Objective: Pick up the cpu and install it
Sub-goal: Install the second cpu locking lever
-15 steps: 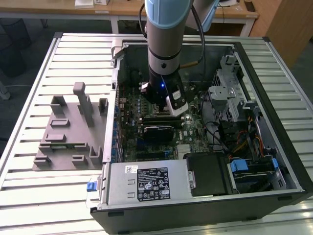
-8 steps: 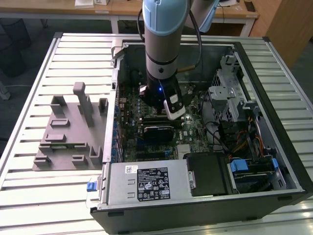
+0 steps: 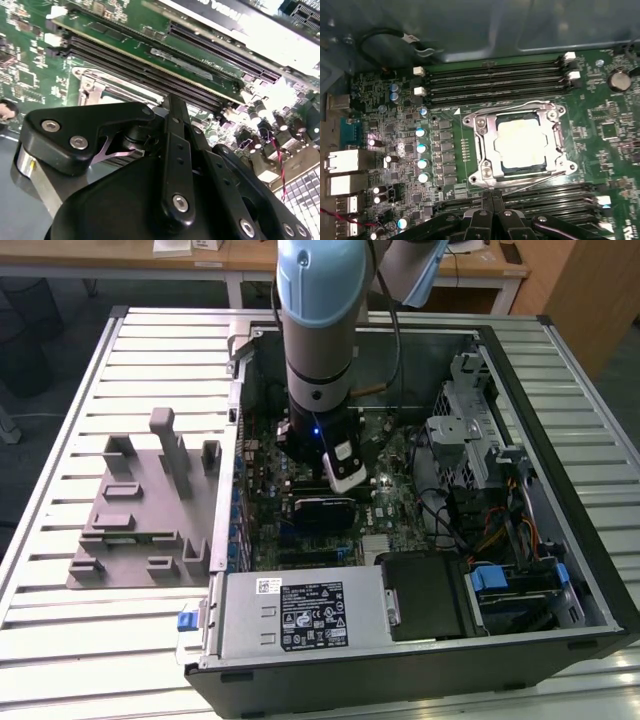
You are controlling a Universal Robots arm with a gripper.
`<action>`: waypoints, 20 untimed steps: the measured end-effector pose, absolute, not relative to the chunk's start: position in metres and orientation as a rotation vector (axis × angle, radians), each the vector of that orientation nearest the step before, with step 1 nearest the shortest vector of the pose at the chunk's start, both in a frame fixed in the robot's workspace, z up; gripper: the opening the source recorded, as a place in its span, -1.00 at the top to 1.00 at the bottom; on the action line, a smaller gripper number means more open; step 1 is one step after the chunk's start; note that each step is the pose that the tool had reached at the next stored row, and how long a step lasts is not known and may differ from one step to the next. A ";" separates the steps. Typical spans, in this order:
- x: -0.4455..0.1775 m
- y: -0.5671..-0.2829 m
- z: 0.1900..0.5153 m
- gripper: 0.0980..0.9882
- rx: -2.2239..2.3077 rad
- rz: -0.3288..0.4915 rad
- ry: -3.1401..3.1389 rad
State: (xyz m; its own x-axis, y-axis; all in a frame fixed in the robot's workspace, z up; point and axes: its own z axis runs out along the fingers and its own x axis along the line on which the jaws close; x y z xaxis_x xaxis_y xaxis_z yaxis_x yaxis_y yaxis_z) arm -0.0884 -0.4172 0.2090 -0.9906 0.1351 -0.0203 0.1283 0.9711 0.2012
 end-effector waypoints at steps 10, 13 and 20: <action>-0.093 -0.417 0.200 0.98 0.207 0.378 3.081; -0.095 -0.417 0.198 0.98 0.208 0.397 3.079; -0.097 -0.417 0.193 0.98 0.209 0.442 3.075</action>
